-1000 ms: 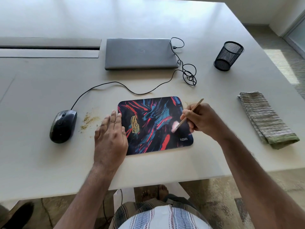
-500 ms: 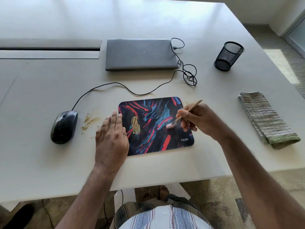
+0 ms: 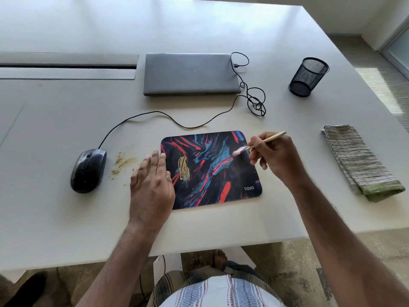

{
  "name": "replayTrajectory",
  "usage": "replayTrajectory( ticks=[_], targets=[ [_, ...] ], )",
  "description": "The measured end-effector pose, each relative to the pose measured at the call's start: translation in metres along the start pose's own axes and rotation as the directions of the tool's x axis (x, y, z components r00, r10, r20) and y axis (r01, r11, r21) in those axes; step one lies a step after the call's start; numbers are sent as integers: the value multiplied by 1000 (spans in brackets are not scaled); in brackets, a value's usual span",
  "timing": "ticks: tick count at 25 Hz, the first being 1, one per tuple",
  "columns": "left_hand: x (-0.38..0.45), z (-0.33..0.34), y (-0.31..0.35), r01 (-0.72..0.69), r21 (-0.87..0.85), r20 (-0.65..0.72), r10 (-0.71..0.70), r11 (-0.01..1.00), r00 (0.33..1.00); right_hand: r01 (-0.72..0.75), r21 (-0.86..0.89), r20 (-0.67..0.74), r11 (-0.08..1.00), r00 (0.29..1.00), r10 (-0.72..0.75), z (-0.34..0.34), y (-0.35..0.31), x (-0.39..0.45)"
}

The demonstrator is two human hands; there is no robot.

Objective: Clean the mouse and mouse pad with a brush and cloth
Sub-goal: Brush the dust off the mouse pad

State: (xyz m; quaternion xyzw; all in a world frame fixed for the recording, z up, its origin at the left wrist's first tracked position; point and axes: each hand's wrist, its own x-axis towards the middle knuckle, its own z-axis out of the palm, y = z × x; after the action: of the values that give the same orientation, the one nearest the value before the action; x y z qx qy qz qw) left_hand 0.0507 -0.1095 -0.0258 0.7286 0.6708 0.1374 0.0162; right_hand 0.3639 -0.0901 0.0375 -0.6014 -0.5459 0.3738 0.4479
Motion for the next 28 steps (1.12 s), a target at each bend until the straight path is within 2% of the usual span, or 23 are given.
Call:
replayTrajectory(
  ticks=[2, 3, 4, 5, 7, 8, 9, 10, 11, 12, 13, 14, 16, 17, 18, 20, 21, 22, 23, 25, 26, 27, 28],
  targets=[
    [0, 0, 0, -4, 2, 1, 4, 1000, 1000, -54, 77, 246, 996, 969, 33, 7, -7, -7],
    [0, 0, 0, -6, 6, 1, 6, 1000, 1000, -102, 71, 390, 992, 918, 66, 11, -10, -11],
    [1, 0, 0, -7, 12, 3, 7, 1000, 1000, -114, 34, 460, 993, 884, 86, 13, -11, -12],
    [0, 0, -1, -9, 16, 5, 9, 1000, 1000, -98, 1, 432, 995, 897, 88, 14, -9, -9],
    [1, 0, -1, -8, 14, 9, 8, 1000, 1000, -19, -50, 190, 999, 981, 28, 13, -4, 0],
    [1, 0, -1, -8, 11, 11, 8, 1000, 1000, 17, -63, 97, 998, 995, -11, 13, -4, 3],
    [1, 0, -1, -10, 10, 9, 10, 1000, 1000, 45, -53, 82, 998, 996, -41, 12, -6, 4],
    [1, 1, -1, -11, 11, 7, 10, 1000, 1000, 47, -17, 152, 999, 987, -44, 13, -10, 3],
    [1, 1, -1, -10, 13, 4, 10, 1000, 1000, 14, 20, 291, 1000, 956, -19, 16, -13, 1],
    [1, 1, -1, -10, 14, 1, 10, 1000, 1000, -38, 22, 439, 999, 898, 24, 19, -17, -2],
    [1, 1, -1, -12, 12, -1, 12, 1000, 1000, -62, -10, 520, 998, 852, 58, 22, -19, -4],
    [1, 2, -2, -14, 9, -1, 14, 1000, 1000, -61, -37, 506, 997, 860, 71, 24, -19, -1],
    [1, 2, -2, -10, 6, 5, 10, 1000, 1000, -18, -44, 276, 999, 961, 29, 26, -12, 10],
    [1, 2, -2, -7, 6, 5, 7, 1000, 1000, 28, -58, 164, 998, 986, -18, 27, -10, 14],
    [1, 2, -2, -5, 5, 6, 5, 1000, 1000, 75, -81, 130, 994, 989, -64, 27, -11, 18],
    [1, 2, -2, 0, 0, 12, 0, 1000, 1000, 106, -82, 289, 991, 954, -79, 30, -16, 21],
    [1, 2, -2, 1, -2, 13, -1, 1000, 1000, 73, -69, 401, 995, 915, -39, 33, -19, 20],
    [1, 2, -2, 1, -4, 13, -1, 1000, 1000, 37, -76, 439, 996, 899, 0, 35, -21, 20],
    [1, 2, -2, 2, -5, 13, -2, 1000, 1000, 7, -85, 387, 996, 922, 27, 36, -20, 24],
    [1, 2, -2, 3, -4, 19, -3, 1000, 1000, 27, -151, 118, 988, 993, -9, 35, -16, 34],
    [0, 2, -2, 2, -4, 20, -2, 1000, 1000, 55, -184, 35, 981, 998, -49, 35, -15, 36],
    [0, 2, -2, 2, -3, 17, -2, 1000, 1000, 71, -166, 42, 983, 997, -65, 35, -17, 37],
    [0, 2, -2, 1, -1, 14, -1, 1000, 1000, 62, -91, 129, 994, 990, -50, 37, -19, 36]
  ],
)
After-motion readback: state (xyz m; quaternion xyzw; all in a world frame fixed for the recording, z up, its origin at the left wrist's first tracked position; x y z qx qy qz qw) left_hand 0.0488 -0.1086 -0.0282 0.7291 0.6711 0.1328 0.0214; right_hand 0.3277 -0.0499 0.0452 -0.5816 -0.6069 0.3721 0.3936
